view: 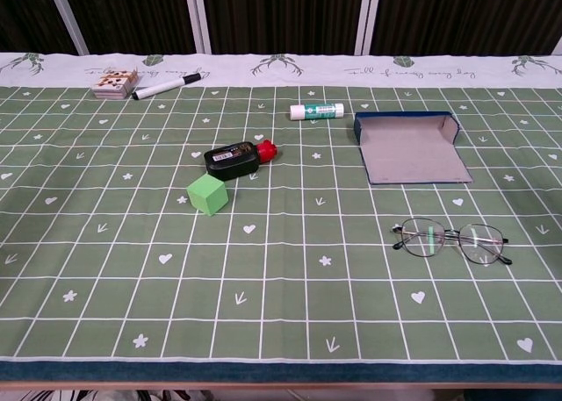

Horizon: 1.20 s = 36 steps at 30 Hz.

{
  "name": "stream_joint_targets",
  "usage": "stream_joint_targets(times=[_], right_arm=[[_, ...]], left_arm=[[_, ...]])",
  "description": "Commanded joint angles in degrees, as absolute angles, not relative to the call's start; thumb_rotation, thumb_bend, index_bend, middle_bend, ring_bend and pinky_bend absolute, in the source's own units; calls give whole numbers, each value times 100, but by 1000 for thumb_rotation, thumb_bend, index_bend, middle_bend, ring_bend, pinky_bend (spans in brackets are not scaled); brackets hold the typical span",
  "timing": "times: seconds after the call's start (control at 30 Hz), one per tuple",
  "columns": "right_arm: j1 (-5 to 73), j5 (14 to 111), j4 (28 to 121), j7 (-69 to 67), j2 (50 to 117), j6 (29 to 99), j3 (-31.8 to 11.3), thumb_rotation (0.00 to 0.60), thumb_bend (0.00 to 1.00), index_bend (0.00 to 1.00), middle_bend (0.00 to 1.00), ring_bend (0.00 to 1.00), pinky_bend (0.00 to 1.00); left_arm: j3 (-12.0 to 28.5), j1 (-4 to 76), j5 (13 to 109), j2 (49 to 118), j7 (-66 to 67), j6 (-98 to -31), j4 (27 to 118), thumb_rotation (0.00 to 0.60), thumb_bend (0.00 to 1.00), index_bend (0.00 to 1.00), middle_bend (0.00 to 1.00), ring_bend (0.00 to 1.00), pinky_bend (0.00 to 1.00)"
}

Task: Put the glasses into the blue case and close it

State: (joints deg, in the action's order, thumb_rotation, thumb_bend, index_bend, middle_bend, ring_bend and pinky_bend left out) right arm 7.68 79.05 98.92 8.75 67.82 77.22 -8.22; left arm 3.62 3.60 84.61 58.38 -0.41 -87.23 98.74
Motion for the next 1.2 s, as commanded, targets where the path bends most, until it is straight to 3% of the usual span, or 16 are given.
stream_joint_targets(times=[0.03,0.23,0.7,1.2], right_arm=[[1414,7033,10047,1324,6777,6801,-1212,600,173,131,51,111,187],[1885,6253,10025,1952,7038,6429,-1431,600,152,183,51,111,187],[2398,5266,10129,3003,8042,6435,-1188,600,122,290,32,103,187],[2847,4536,9799,3445,8812,6507,-1242,600,222,386,24,96,187]], left_arm=[[360,360,8446,5831,-53,-8705,9873,600,317,176,0,0,0],[355,366,8452,5825,-57,-8689,9868,600,317,176,0,0,0],[373,380,8407,5805,-127,-8651,9867,600,317,176,0,0,0],[357,378,8412,5790,-172,-8630,9854,600,317,176,0,0,0]])
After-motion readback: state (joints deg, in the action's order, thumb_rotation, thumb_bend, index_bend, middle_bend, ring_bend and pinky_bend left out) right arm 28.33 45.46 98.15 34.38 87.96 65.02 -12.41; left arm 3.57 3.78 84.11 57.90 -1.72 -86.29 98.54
